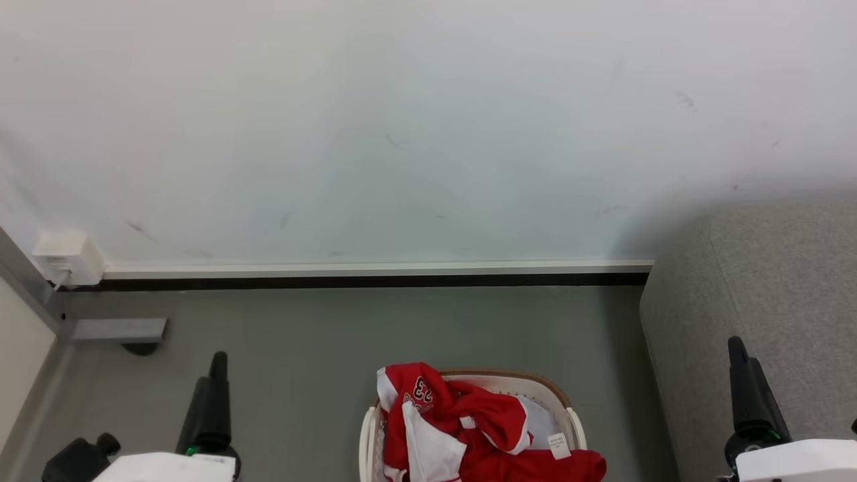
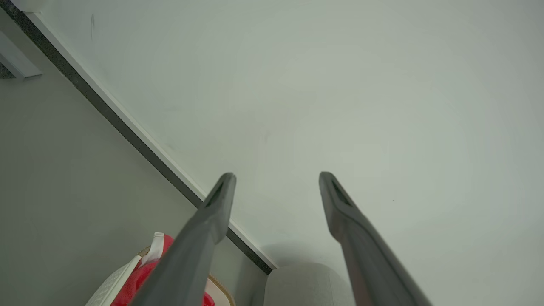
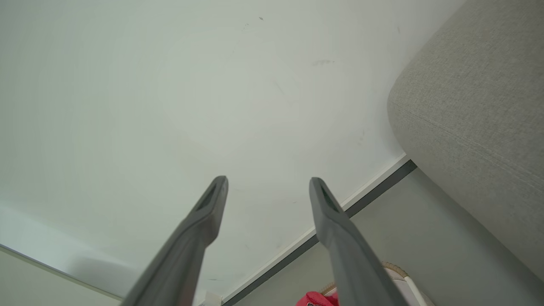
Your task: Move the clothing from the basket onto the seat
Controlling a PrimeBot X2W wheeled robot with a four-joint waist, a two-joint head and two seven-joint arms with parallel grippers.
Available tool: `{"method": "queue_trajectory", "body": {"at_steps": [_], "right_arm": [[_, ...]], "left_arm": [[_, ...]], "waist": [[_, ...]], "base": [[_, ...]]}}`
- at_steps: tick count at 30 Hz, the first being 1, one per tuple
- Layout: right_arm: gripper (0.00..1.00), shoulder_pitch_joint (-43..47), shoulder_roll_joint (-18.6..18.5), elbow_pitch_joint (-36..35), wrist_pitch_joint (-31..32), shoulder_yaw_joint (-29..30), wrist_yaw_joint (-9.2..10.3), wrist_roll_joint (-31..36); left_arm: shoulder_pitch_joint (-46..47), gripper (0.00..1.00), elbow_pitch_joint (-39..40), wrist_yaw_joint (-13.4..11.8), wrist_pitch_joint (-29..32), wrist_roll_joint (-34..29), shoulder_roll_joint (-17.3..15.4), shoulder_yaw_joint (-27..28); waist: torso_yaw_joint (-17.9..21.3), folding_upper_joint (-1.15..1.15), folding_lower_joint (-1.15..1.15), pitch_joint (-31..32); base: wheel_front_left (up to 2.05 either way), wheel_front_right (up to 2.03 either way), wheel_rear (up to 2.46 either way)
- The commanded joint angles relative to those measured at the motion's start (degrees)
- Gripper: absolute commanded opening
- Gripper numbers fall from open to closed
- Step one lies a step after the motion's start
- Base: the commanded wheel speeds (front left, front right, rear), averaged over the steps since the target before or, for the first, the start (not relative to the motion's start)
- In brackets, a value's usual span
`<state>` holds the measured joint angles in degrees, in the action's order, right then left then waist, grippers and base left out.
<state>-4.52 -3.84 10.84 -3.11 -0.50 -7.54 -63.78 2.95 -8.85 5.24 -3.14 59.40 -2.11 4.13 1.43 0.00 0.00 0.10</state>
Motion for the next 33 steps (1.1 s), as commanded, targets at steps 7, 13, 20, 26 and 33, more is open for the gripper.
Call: {"method": "queue_trajectory", "body": {"at_steps": [7,13,20,26,33], "right_arm": [[1.0,-0.3,-1.9,0.1,-1.9,-2.5,0.04,10.8],[1.0,-0.3,-2.1,0.1,-2.8,-3.3,0.04,15.0],[1.0,-0.5,-2.4,0.0,-4.0,-4.5,0.05,19.7],[1.0,-0.6,-2.5,0.0,-4.9,-5.0,0.05,23.2],[1.0,-0.5,-2.7,0.1,-6.0,-5.7,0.06,26.9]], "left_arm": [[-0.3,1.0,1.6,-1.2,-1.9,-14.2,-0.8,-1.2],[-0.6,1.0,1.4,-1.6,-2.8,-19.6,-0.8,-1.9],[-0.7,1.0,1.2,-2.2,-4.0,-24.6,-0.9,-2.5],[-1.0,1.0,1.1,-2.5,-4.9,-28.3,-0.9,-2.7],[-1.3,1.0,1.1,-2.7,-6.0,-32.4,-0.9,-2.6]], "waist": [[0.4,0.0,0.0,0.2],[0.6,0.0,0.0,0.3],[1.1,0.0,0.0,0.4],[1.3,0.0,0.0,0.5],[1.5,0.0,0.0,0.5]], "base": [[0.0,0.0,0.0],[0.0,0.0,0.0],[0.0,0.0,0.0],[0.0,0.0,0.0],[0.0,0.0,0.0]]}}
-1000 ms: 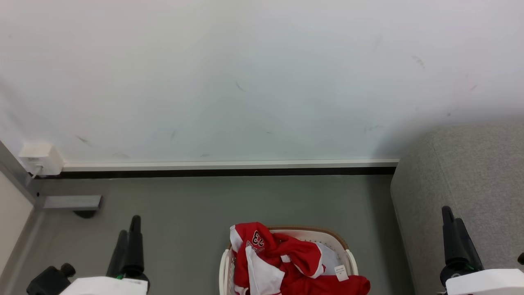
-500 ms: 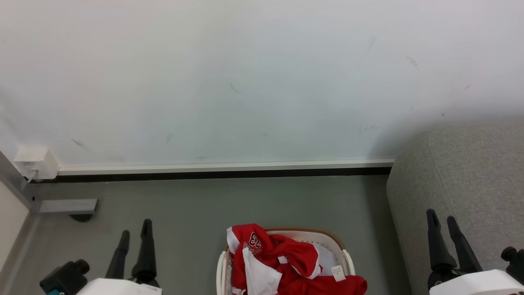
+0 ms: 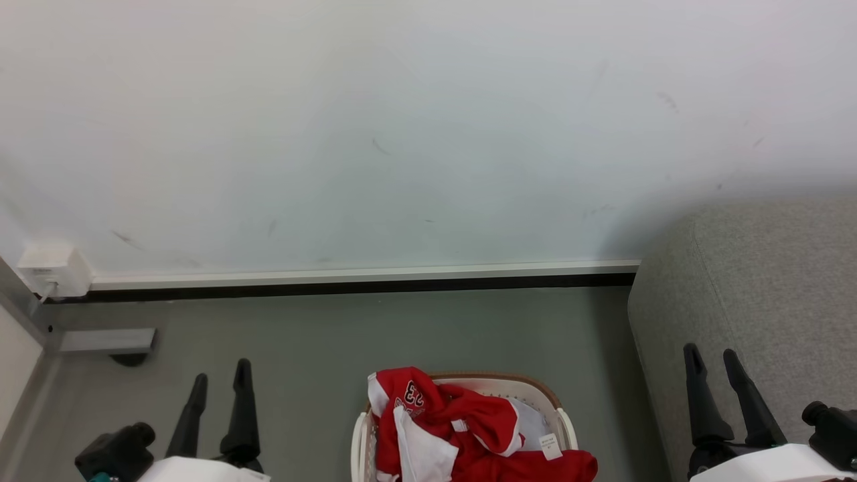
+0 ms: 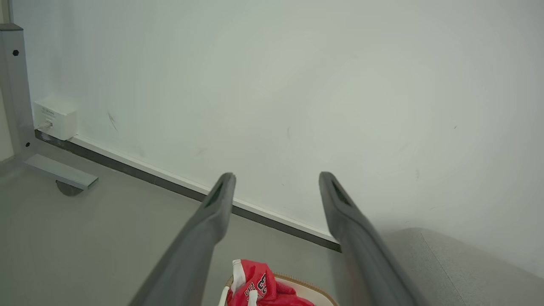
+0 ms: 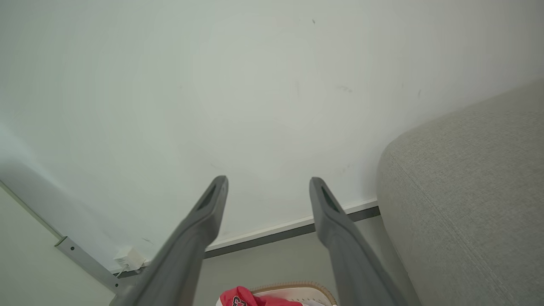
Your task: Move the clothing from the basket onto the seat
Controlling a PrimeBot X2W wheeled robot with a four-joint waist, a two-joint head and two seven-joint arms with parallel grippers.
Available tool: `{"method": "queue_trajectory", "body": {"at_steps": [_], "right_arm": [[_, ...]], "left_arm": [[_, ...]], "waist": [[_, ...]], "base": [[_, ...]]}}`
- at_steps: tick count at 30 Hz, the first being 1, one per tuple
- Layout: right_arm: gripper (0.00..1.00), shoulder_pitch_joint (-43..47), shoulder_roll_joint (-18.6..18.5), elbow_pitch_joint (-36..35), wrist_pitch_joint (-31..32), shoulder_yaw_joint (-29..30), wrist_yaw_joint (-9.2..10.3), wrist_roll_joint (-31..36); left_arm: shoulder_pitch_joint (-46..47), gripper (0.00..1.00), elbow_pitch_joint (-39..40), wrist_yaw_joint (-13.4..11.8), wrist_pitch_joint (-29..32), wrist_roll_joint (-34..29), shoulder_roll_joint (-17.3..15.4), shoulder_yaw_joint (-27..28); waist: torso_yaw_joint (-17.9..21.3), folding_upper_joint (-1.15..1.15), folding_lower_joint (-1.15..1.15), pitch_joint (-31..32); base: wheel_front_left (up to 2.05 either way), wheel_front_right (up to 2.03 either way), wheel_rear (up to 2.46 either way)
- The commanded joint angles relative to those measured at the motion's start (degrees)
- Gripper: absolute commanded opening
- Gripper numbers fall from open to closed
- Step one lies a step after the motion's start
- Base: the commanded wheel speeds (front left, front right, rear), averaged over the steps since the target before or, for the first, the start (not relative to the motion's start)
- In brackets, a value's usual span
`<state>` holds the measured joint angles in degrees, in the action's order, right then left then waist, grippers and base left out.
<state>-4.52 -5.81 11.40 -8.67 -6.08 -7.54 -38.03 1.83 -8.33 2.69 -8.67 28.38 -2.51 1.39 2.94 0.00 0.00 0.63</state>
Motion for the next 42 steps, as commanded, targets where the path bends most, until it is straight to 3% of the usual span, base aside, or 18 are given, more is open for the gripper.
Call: {"method": "queue_trajectory", "body": {"at_steps": [1,42], "right_arm": [[1.0,-0.5,-0.7,-0.4,-0.6,-0.3,0.06,1.6],[1.0,-0.7,-1.9,-1.3,-5.7,-4.6,0.09,18.7]], "left_arm": [[-0.3,1.0,0.6,-0.2,-0.6,-2.1,-0.5,0.1],[-1.1,1.0,1.0,-1.1,-5.7,-20.9,-0.6,-0.9]], "waist": [[0.0,0.0,0.0,0.0],[1.2,0.0,0.0,0.1]], "base": [[0.0,0.0,0.0],[0.0,0.0,0.0]]}}
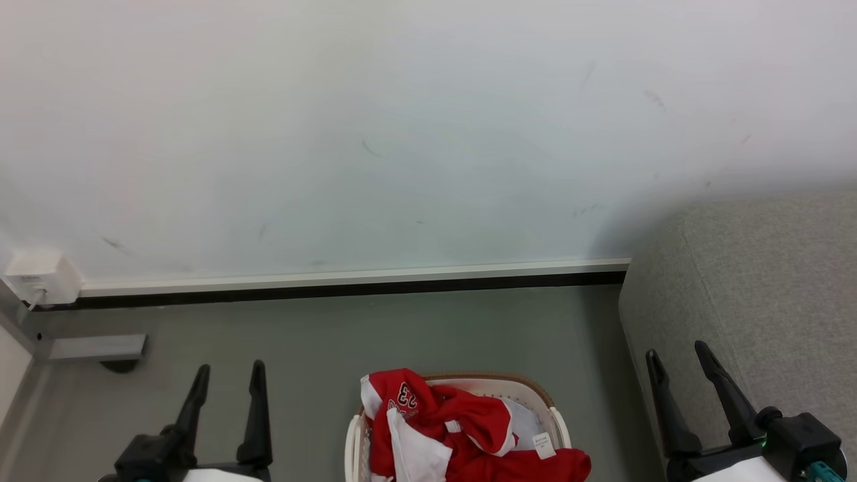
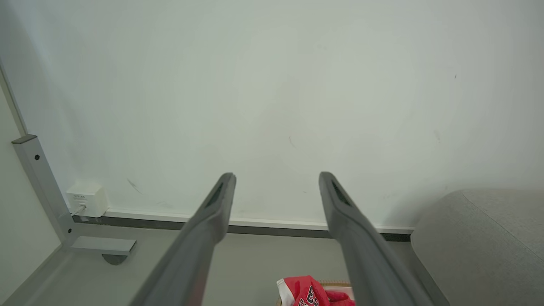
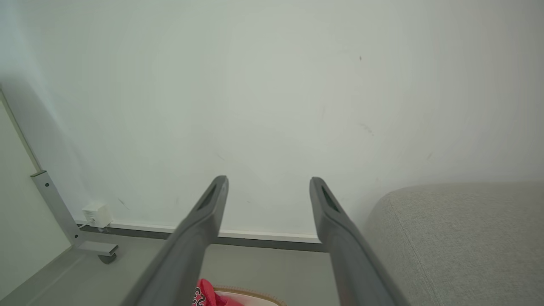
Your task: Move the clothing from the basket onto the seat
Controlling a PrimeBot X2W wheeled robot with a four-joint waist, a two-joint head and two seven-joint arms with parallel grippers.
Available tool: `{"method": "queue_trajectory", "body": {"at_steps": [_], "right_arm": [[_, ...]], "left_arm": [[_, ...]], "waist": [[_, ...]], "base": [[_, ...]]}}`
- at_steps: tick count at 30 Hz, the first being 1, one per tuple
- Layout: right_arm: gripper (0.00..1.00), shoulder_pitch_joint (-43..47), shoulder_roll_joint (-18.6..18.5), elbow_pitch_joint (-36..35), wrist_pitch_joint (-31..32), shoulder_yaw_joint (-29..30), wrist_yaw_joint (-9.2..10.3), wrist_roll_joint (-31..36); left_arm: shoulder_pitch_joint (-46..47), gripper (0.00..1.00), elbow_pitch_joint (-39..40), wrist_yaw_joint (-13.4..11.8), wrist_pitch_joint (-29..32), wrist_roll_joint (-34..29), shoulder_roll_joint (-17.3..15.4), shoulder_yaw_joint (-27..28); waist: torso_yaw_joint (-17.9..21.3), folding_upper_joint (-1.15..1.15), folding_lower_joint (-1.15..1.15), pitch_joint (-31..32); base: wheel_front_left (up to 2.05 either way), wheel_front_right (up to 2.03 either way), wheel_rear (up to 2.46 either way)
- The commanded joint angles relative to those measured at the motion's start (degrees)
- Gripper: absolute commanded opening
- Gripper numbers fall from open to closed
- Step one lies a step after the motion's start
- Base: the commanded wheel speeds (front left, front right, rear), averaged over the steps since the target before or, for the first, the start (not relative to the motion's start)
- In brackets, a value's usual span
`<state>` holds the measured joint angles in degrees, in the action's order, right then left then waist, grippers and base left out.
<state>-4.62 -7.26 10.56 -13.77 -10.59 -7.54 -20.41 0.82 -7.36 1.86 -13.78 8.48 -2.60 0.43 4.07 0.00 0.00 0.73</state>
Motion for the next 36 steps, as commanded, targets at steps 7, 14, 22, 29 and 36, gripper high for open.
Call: {"method": "queue_trajectory", "body": {"at_steps": [7,14,22,29,36], "right_arm": [[1.0,-0.6,-0.9,-0.5,-1.2,-0.7,0.1,3.3],[1.0,-0.4,-1.0,-0.8,-1.5,-0.9,0.11,3.9],[1.0,-0.2,-0.8,-0.8,-1.5,-0.5,0.11,4.0],[1.0,0.0,-0.7,-0.6,-1.5,-0.5,0.11,3.8],[1.0,-0.3,-0.7,-0.8,-1.5,-0.4,0.1,3.3]], "left_arm": [[-0.2,1.0,0.0,-0.5,-1.2,-3.8,-0.5,-0.2],[-0.4,1.0,0.3,-0.5,-1.4,-4.5,-0.5,-0.5],[-0.5,1.0,0.1,-0.5,-1.4,-4.3,-0.5,0.0],[-0.4,1.0,0.2,-0.7,-1.4,-4.0,-0.5,0.0],[-0.3,1.0,0.3,-0.8,-1.4,-3.6,-0.5,0.1]], "waist": [[0.2,0.0,0.0,0.2],[0.1,0.0,0.0,0.3],[0.0,0.0,0.0,0.2],[-0.1,0.0,0.0,0.3],[0.0,0.0,0.0,0.1]], "base": [[0.0,0.0,0.0],[0.0,0.0,0.0],[0.0,0.0,0.0],[0.0,0.0,0.0],[0.0,0.0,0.0]]}}
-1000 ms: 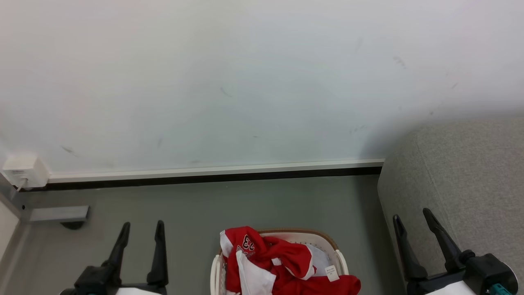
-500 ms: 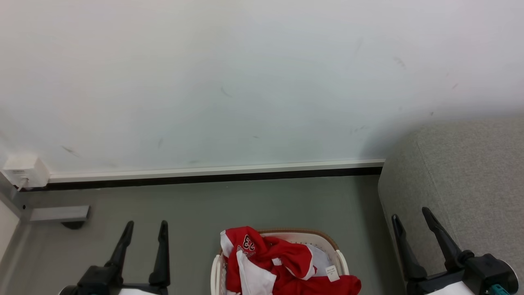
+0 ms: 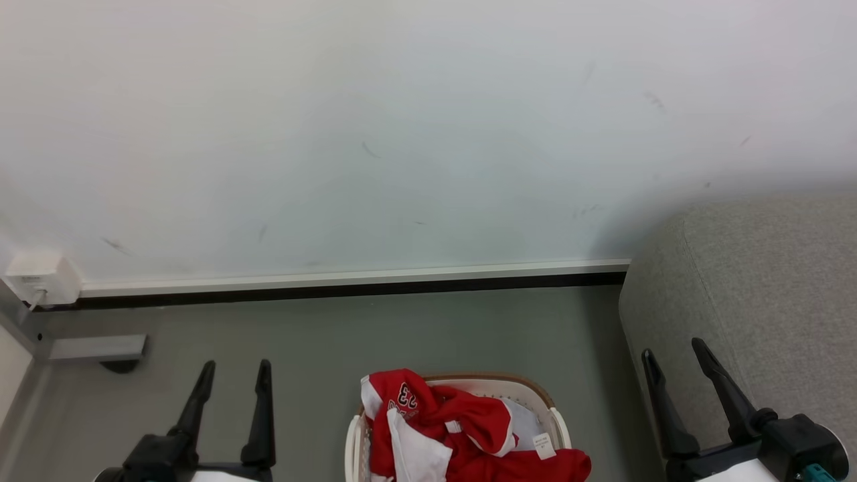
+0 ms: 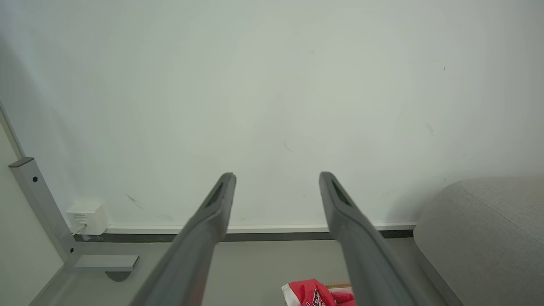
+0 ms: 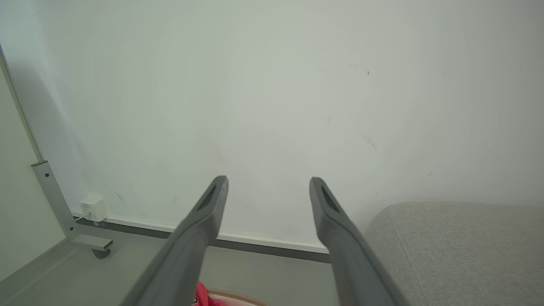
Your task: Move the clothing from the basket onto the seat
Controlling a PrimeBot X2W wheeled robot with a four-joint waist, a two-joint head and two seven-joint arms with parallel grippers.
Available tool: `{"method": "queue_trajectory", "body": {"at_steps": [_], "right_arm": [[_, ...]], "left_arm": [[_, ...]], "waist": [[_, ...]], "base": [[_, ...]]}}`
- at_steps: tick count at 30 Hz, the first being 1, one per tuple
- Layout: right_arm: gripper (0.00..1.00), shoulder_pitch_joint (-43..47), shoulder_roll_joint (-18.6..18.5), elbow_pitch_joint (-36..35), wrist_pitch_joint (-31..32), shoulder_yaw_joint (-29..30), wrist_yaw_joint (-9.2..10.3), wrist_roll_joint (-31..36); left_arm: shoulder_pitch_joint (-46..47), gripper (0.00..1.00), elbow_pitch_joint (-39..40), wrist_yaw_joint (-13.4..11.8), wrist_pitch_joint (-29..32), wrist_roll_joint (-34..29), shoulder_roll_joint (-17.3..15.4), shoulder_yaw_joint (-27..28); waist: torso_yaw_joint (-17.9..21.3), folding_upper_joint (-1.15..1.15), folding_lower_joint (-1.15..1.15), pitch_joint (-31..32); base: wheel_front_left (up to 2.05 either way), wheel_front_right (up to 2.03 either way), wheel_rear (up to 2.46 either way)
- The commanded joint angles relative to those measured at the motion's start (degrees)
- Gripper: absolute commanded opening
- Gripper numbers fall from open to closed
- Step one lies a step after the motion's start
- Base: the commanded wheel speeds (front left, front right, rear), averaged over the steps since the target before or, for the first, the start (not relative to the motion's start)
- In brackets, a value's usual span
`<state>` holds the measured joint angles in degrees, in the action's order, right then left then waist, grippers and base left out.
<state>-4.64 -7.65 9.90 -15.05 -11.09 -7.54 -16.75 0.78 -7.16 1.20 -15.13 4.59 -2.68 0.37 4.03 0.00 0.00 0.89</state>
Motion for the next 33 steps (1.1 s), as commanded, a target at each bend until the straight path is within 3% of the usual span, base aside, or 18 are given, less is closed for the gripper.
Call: {"method": "queue_trajectory", "body": {"at_steps": [1,16,33], "right_arm": [[1.0,-0.4,-0.3,-0.2,-0.2,0.2,0.11,-0.4],[1.0,-2.1,-0.9,-1.7,-0.2,0.3,0.11,-2.0],[1.0,-9.9,-0.4,-7.5,-0.1,5.0,0.11,-1.8]], "left_arm": [[-0.2,1.0,0.1,-0.1,0.0,0.3,-0.4,0.2],[1.4,1.0,-1.5,0.6,0.0,1.5,-0.4,-1.0],[13.4,1.0,-6.5,3.6,0.0,2.7,-0.4,-4.6]], "waist": [[0.1,0.0,0.0,-0.1],[2.0,0.0,0.0,-2.7],[4.9,0.0,0.0,-17.8]], "base": [[0.0,0.0,0.0],[0.0,0.0,0.0],[0.0,0.0,0.0]]}}
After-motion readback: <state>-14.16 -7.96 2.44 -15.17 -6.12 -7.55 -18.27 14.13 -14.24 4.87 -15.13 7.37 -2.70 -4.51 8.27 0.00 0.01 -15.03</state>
